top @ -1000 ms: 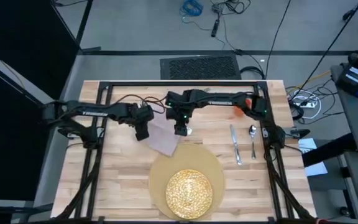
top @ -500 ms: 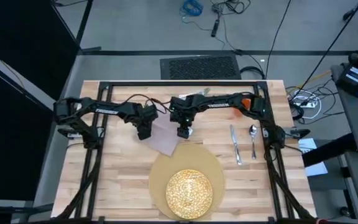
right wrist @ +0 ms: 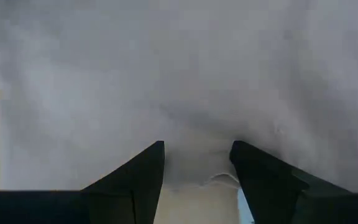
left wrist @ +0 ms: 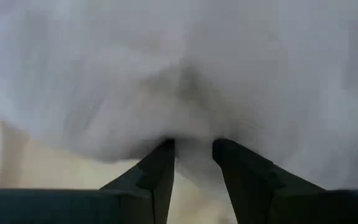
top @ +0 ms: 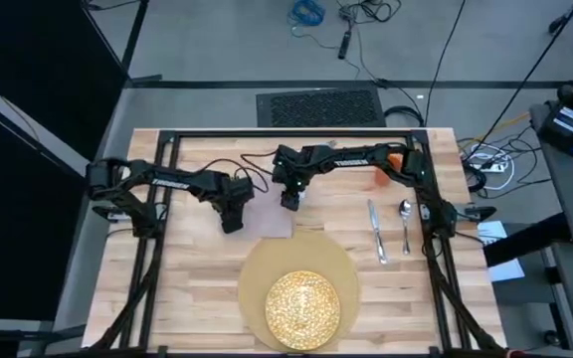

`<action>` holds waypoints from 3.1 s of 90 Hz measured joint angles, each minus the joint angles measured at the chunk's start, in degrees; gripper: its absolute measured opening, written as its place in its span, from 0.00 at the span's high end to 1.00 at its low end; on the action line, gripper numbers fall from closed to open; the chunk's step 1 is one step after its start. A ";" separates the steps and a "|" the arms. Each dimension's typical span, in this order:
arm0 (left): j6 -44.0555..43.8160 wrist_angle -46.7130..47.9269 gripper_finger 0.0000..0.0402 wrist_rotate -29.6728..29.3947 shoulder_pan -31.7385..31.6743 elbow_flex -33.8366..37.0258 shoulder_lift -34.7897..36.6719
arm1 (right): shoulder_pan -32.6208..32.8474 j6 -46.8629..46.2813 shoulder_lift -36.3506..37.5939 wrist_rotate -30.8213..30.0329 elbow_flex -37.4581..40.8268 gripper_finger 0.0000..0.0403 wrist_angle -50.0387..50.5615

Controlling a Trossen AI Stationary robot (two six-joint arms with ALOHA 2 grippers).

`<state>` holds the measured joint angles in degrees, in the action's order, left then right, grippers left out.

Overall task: Set table place
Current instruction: Fold the brown table napkin

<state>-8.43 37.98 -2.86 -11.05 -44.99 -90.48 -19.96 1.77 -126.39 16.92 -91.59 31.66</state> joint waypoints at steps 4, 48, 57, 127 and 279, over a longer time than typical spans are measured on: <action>-0.29 0.07 0.71 0.16 0.56 -0.16 -0.02 | 0.00 0.55 0.00 -0.22 0.00 0.55 0.15; -1.30 10.40 0.71 -15.99 4.36 -8.70 3.42 | 0.24 3.66 8.02 -4.03 -6.01 0.55 10.71; -0.01 12.40 0.71 -16.74 6.31 -10.31 5.69 | 1.19 4.68 10.75 -3.58 -6.94 0.55 17.41; -4.78 -0.65 0.71 -26.38 29.48 1.29 8.90 | 23.61 -2.06 14.64 -29.88 10.89 0.55 4.64; -9.26 -4.53 0.71 -17.15 30.10 2.96 3.48 | 24.78 -3.86 7.87 -27.54 9.81 0.55 1.66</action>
<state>-17.69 33.45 -20.00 19.05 -42.03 -87.00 4.82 -2.09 -118.52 -10.61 -81.78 33.32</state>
